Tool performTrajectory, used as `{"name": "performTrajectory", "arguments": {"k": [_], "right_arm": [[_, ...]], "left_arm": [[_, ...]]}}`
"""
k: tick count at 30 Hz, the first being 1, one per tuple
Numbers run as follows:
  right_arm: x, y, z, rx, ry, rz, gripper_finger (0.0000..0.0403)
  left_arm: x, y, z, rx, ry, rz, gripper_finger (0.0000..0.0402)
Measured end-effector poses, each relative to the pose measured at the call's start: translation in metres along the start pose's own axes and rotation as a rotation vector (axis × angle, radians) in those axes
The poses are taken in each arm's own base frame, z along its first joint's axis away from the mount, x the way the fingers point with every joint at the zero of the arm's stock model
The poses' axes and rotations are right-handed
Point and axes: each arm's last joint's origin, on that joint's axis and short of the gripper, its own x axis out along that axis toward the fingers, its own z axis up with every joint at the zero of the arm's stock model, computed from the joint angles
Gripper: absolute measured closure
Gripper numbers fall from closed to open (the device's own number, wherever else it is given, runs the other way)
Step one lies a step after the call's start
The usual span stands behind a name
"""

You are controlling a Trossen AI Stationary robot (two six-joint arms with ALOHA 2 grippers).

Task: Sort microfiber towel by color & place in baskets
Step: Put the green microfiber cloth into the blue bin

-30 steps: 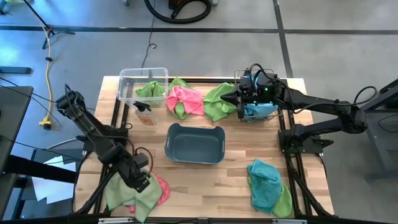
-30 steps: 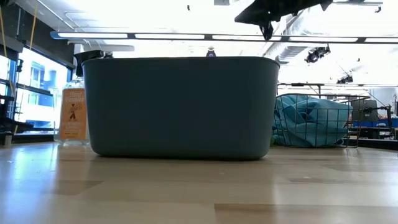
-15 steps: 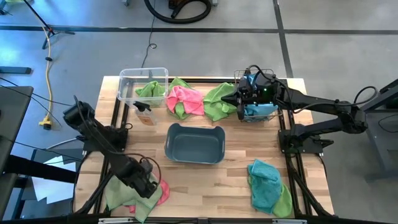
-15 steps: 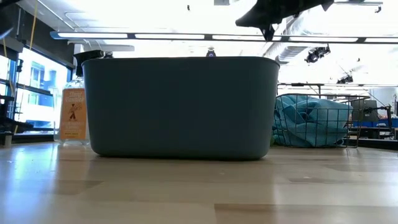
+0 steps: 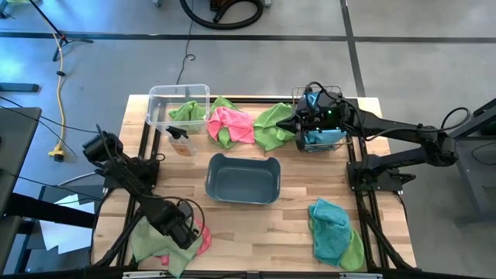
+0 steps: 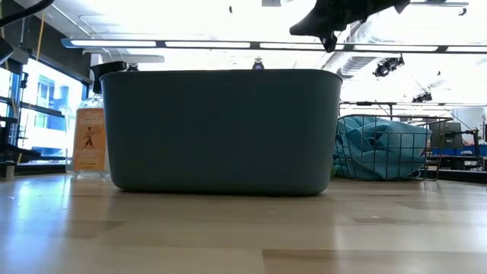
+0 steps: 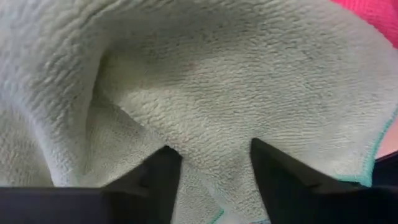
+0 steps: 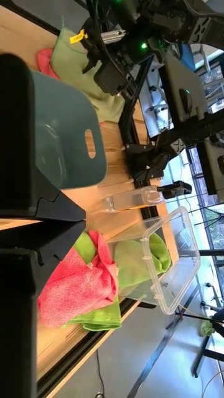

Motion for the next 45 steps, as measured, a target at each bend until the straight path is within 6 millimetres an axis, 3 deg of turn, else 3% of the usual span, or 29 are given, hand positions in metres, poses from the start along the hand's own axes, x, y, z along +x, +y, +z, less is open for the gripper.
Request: {"name": "performTrajectory", "arguments": {"k": [4, 6, 10, 16, 21, 26, 36, 45], "right_arm": [[0.000, 0.000, -0.001, -0.016, 0.010, 0.000, 0.0400], [0.000, 0.000, -0.001, -0.020, 0.015, -0.001, 0.0400], [0.000, 0.000, -0.002, -0.022, 0.018, -0.001, 0.0400], [0.000, -0.002, -0.002, -0.030, 0.014, -0.051, 0.0400], [0.000, -0.002, -0.002, -0.030, 0.013, -0.063, 0.0400], [0.000, -0.002, -0.002, -0.022, 0.012, -0.063, 0.0400], [0.000, -0.001, 0.006, 0.045, -0.069, -0.053, 0.0400], [-0.002, 0.001, 0.020, 0.110, -0.215, -0.014, 0.0400]], "left_arm": [[-0.004, -0.001, 0.000, 0.078, -0.001, -0.029, 0.0363], [-0.012, 0.000, -0.002, 0.116, -0.006, -0.069, 0.0387], [-0.044, 0.013, -0.006, 0.208, -0.016, -0.175, 0.0397], [-0.117, 0.052, -0.012, 0.325, -0.144, -0.491, 0.0400], [-0.176, 0.091, -0.013, 0.335, -0.345, -0.765, 0.0401], [-0.221, 0.121, -0.004, 0.307, -0.600, -0.917, 0.0401], [-0.299, 0.148, 0.004, 0.431, -0.992, -0.969, 0.0401], [-0.338, 0.136, 0.017, 0.637, -1.318, -0.779, 0.0401]]}}
